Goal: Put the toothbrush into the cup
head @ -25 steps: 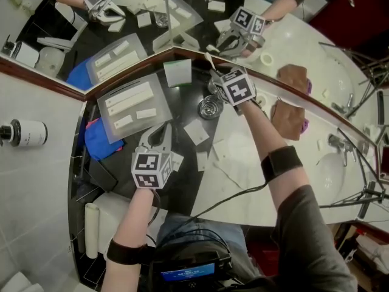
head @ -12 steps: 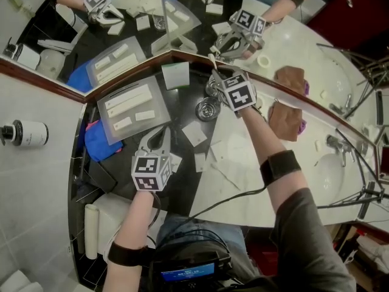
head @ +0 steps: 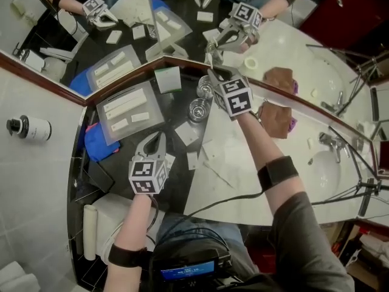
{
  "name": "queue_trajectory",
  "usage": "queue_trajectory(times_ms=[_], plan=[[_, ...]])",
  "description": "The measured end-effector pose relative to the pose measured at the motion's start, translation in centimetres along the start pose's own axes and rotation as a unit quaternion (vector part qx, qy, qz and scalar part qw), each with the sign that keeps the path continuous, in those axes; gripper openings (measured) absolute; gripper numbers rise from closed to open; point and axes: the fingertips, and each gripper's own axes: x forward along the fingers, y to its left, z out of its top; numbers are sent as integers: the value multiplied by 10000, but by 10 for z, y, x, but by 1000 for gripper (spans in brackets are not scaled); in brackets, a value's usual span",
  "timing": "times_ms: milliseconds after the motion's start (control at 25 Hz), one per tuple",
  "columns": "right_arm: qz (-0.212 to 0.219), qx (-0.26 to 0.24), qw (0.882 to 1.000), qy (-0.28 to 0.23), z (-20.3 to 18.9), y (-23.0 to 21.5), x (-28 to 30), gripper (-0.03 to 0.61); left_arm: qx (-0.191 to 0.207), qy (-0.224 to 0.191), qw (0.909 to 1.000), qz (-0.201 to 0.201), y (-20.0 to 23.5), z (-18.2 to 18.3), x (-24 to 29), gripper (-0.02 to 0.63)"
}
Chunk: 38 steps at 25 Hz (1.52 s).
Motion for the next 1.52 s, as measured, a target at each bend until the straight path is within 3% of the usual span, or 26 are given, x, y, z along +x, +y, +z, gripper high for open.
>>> queue_trajectory(times_ms=[400,760,960,1160,1520], plan=[[56,35,9978,-662,30,3,-95,55,89,-325,9994,105,-37,18,-33,3],[276,358,9971,-611,-1,30,-188,54,139,-524,9984,162,-75,21,-65,2],[445,374,9980,-234,-51,52,-226,54,137,-502,9985,141,-92,12,-77,2],[631,331,9964,465,-120,74,-246,54,163,-419,9990,66,-109,1,-81,2],[809,-31,9792,1858,-231,101,-252,54,204,-196,9996,-67,-123,-23,-81,2]])
